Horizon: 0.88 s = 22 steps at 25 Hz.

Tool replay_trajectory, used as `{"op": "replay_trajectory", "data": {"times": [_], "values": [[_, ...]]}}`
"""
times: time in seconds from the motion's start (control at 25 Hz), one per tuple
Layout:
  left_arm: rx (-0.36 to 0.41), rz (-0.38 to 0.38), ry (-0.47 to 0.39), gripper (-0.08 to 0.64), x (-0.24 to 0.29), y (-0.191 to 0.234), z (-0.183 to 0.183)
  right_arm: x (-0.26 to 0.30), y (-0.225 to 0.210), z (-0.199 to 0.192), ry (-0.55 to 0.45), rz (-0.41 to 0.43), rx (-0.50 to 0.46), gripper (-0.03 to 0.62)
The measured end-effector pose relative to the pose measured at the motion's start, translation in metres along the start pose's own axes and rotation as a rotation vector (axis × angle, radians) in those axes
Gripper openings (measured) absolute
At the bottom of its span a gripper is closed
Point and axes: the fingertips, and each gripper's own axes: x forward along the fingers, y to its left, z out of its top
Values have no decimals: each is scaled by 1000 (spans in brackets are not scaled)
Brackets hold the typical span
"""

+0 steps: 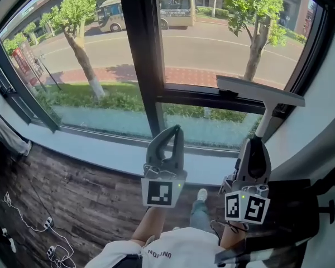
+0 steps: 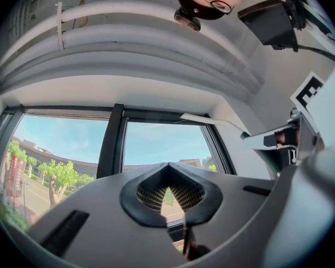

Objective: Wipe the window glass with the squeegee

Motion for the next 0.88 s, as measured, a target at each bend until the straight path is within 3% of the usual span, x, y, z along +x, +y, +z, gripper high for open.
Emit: {"op": "replay_trajectory", "data": {"times": [0.16, 0.6, 0.72, 0.88], "values": [[30, 18, 8, -5, 42, 10, -21, 51, -11, -19, -5, 28, 9, 97], [47, 61, -35, -5, 223, 11, -78, 225, -87, -75, -1, 102, -13, 97], [32, 71, -13, -5, 250, 9, -100, 252, -104, -92, 15, 101, -35, 97], [72, 59, 29, -5, 277, 11, -117, 284, -111, -104, 31, 96, -46, 97]]}}
